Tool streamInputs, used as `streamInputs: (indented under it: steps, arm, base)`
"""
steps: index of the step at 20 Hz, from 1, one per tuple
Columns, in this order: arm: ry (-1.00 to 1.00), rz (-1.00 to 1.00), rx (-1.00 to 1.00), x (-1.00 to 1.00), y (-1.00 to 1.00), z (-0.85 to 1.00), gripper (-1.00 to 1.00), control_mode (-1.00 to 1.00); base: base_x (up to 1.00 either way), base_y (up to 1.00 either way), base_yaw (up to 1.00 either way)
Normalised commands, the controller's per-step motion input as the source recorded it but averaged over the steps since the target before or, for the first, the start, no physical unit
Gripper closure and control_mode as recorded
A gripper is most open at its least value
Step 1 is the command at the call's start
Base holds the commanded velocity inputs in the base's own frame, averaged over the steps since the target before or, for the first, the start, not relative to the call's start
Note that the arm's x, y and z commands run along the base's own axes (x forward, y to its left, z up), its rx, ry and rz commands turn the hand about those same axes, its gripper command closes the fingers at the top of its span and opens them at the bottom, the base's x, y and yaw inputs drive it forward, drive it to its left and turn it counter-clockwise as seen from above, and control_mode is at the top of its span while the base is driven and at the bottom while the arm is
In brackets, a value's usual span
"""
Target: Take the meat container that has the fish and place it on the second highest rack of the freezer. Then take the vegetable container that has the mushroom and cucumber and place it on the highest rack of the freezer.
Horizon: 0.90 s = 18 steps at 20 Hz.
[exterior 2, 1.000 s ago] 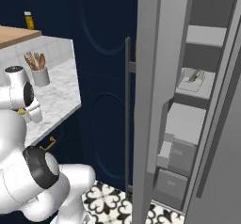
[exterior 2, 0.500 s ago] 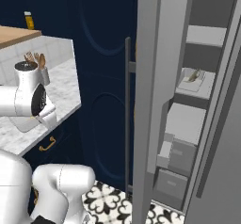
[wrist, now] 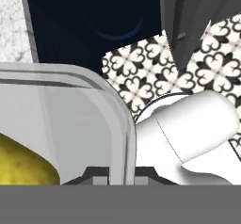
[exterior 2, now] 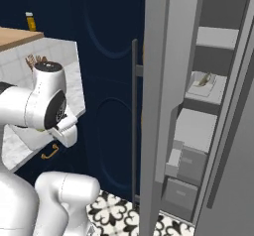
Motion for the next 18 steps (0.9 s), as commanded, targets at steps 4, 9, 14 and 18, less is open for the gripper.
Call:
streamInputs:
  steps: [4,9,14,18]
  arm:
    - [0.0,-0.15,0.0,-0.87,-0.56,0.16,1.0,-1.0]
    - [-0.01,-0.05,0.0,-0.78,-0.19,0.17,1.0,-1.0]
    - [0.0,0.0,0.0,-0.18,-0.07,0.06,1.0,1.0]
    - [0.0,0.0,0.0,0.0,0.0,0.0,1.0,1.0]
  base:
    - [0.0,0.0,0.0]
    - [0.0,0.0,0.0]
    - [-0.53,-0.2,-0.01]
    - [-0.63,-0.71,-0.07]
